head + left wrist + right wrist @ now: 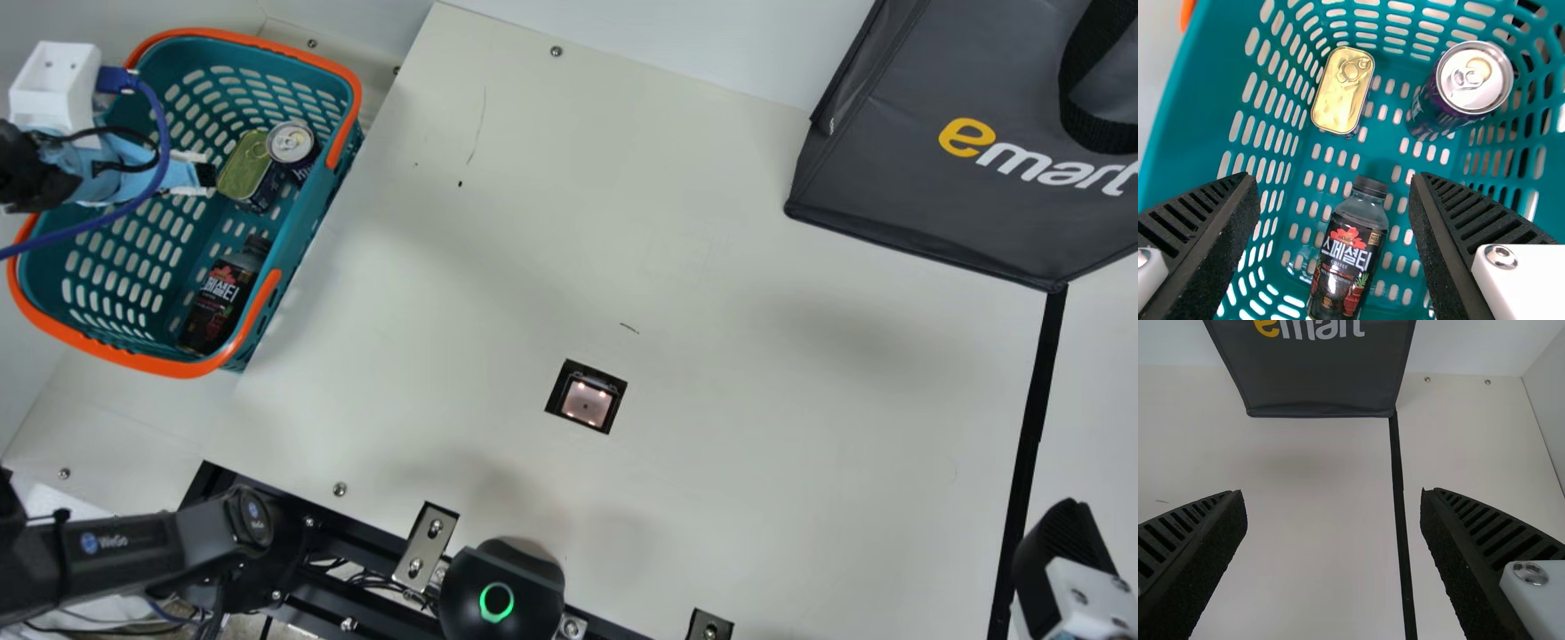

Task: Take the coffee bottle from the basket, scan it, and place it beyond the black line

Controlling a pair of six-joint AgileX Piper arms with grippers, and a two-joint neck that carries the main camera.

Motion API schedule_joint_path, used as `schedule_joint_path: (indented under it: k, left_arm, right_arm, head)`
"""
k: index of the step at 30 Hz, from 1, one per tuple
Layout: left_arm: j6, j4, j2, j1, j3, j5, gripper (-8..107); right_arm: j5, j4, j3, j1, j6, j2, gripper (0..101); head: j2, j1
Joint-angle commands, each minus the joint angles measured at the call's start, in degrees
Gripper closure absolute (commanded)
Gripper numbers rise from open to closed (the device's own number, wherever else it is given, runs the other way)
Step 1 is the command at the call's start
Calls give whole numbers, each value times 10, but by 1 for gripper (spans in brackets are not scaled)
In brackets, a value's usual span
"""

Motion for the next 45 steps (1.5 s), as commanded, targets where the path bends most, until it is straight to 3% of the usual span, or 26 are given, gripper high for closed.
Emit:
schedule_joint_path:
  k: [1, 6, 19, 45]
  left_arm:
    - [9, -2, 11, 1, 0, -5, 9]
    - [30, -9, 59, 1, -17, -25, 9]
    - [58, -17, 107, -6, -7, -60, 9]
    - [143, -75, 141, -29, 67, -139, 9]
  right_arm:
    - [0, 0, 0, 0, 0, 0, 10]
    - [1, 0, 0, 0, 0, 0, 10]
    - [0, 0, 0, 0, 0, 0, 10]
    - [0, 0, 0, 0, 0, 0, 10]
  head:
    - [1, -15]
    - [1, -15]
    - [1, -15]
    - [1, -15]
